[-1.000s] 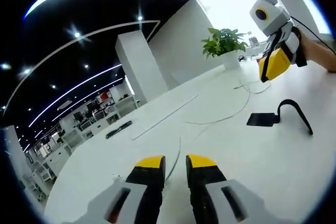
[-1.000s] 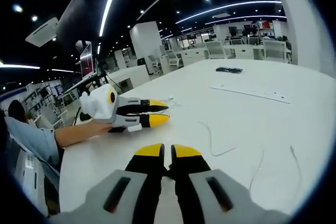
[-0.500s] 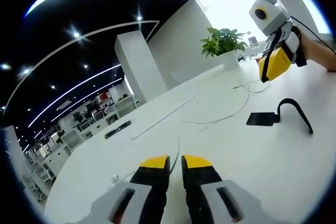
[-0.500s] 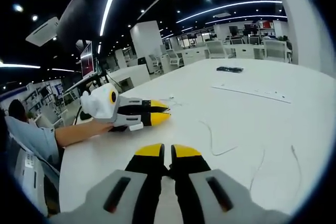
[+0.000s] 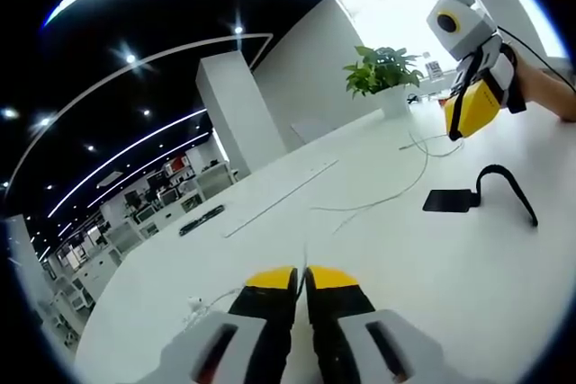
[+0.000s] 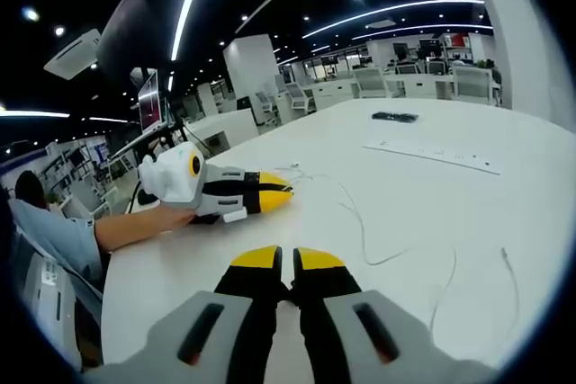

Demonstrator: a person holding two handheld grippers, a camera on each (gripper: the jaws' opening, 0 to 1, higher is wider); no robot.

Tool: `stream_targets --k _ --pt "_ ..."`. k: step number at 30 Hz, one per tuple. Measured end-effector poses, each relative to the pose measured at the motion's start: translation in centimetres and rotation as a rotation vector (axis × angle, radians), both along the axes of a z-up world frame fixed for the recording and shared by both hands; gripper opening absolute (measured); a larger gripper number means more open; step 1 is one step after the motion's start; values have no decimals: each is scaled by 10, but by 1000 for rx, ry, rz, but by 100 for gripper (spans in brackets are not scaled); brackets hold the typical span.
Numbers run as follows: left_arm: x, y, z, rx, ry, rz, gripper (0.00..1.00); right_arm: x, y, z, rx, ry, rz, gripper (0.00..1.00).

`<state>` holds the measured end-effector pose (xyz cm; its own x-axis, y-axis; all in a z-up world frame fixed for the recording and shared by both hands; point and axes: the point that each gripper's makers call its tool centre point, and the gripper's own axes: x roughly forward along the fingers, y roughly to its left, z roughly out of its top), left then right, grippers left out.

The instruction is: Peel open the Velcro strap on the desktop, arrange the wired earphones neatly onto it, and close the Velcro strap to secure them.

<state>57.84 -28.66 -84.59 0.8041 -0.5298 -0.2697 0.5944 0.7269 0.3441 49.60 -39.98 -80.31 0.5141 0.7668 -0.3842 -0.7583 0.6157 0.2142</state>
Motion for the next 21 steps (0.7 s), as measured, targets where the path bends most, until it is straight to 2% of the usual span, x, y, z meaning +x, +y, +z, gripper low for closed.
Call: stream_targets --k 7,12,21 --pt "-6 2 4 -23 9 0 6 -2 3 -1 -2 -6 9 8" --pt "-14 2 10 -51 12 -11 6 -1 6 1 11 -36 7 8" --pt "-29 2 39 -162 17 -52 6 -2 13 -1 23 -56 12 8"
